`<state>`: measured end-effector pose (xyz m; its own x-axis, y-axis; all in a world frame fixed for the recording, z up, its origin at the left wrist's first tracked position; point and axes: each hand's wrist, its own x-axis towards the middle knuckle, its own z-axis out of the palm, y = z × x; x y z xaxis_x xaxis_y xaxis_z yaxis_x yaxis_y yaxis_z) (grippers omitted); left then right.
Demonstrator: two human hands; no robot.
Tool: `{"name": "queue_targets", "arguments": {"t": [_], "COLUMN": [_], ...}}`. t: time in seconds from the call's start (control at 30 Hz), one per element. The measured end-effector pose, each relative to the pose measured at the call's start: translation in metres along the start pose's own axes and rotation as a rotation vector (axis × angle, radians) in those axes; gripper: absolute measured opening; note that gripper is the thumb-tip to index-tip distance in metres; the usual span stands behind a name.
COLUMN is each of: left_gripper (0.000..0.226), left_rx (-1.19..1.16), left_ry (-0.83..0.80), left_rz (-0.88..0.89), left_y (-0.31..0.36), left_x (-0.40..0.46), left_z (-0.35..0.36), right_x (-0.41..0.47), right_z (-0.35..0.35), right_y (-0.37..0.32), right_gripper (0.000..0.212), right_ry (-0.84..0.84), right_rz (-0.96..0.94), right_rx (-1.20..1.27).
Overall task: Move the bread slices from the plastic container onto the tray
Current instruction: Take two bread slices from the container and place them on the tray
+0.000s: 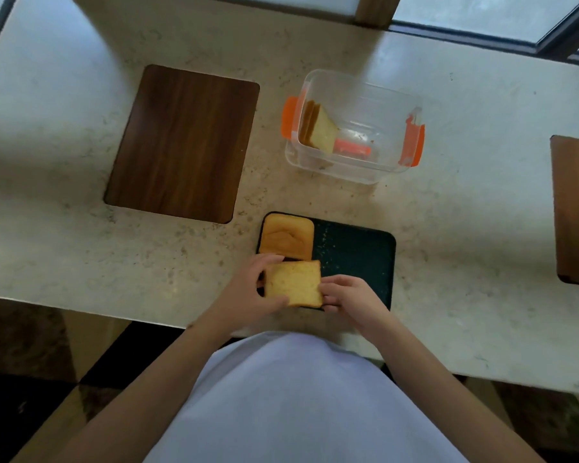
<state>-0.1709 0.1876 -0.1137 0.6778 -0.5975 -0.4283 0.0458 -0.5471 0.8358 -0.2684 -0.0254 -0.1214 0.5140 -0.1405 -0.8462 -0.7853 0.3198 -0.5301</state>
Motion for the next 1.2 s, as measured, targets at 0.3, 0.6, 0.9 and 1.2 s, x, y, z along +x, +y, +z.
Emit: {"name": "queue_targets", "arguments": {"t": [0.3, 0.6, 0.9, 1.2], "left_gripper": [0.03, 0.025, 0.043, 0.058], "left_rx": [-0.297, -0.236, 0.709, 0.961], "left_ry": [0.212, 0.232, 0.195, -0.036], "left_rz": [-0.301, -0.258, 0.279, 0.209], "left_y": [0.0, -0.002, 0.005, -0.004], "left_x": [0.014, 0.013, 0.013, -0.003], "left_z": [-0.003, -0.001, 0.006, 0.022], "right_x": [0.015, 0.017, 0.02, 0.024], "right_z": [0.027, 0.038, 0.035, 0.039], "right_y": [0.006, 0.013, 0.004, 0.004], "right_gripper": [0.014, 0.01, 0.008, 0.014], "right_ry": [0.136, 0.312, 0.361, 0.298], "right_rz": [-0.023, -0.226, -0.267, -0.287], "right_rx": [-0.115, -0.504, -0.606, -0.638]}}
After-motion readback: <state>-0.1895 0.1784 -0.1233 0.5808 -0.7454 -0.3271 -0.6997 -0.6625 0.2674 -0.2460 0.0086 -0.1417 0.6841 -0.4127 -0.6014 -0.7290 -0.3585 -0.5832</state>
